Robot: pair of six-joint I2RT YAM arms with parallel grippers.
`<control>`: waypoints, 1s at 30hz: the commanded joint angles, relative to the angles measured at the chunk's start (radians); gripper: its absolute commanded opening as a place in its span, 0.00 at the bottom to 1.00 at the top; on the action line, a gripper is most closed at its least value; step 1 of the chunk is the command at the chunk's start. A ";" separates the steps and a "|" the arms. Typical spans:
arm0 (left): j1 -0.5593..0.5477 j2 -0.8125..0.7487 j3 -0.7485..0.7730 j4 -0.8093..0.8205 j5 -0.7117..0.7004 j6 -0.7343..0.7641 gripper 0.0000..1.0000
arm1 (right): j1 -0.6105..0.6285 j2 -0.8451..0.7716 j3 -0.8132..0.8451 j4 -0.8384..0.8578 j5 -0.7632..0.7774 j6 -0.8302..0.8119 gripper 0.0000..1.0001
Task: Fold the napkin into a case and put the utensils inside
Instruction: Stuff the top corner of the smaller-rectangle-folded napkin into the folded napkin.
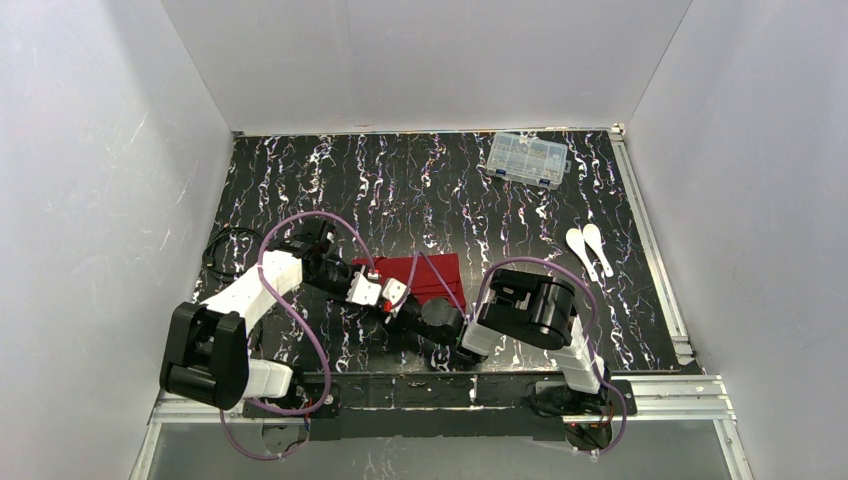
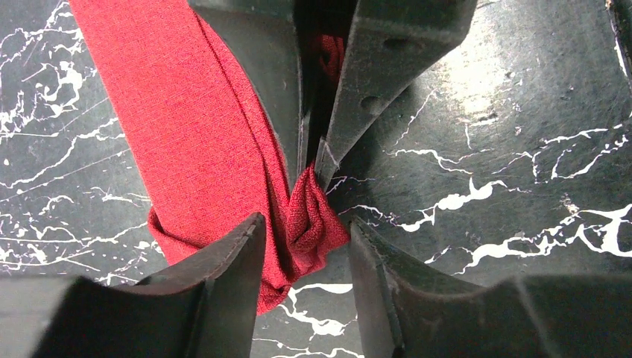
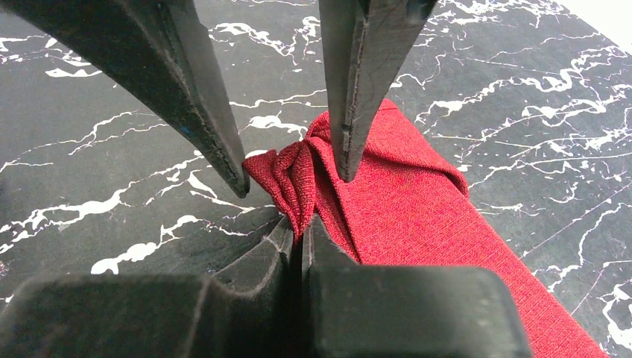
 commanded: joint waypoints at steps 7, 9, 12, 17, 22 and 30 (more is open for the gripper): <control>-0.012 -0.029 -0.039 0.025 0.000 0.003 0.19 | -0.005 -0.033 -0.008 0.086 0.004 0.028 0.11; -0.013 -0.028 -0.035 0.040 -0.002 -0.012 0.08 | -0.004 -0.032 -0.008 0.091 -0.002 0.033 0.11; -0.013 -0.023 -0.026 0.045 0.004 -0.031 0.00 | -0.006 -0.030 -0.008 0.100 -0.005 0.049 0.11; -0.013 -0.017 -0.010 0.055 0.012 -0.094 0.00 | -0.022 -0.034 -0.020 0.118 -0.018 0.115 0.13; -0.012 -0.027 0.013 0.045 -0.010 -0.173 0.36 | -0.024 -0.035 -0.023 0.119 -0.035 0.125 0.13; 0.082 -0.022 0.140 -0.085 0.019 -0.236 0.57 | -0.036 -0.050 -0.024 0.096 -0.065 0.165 0.14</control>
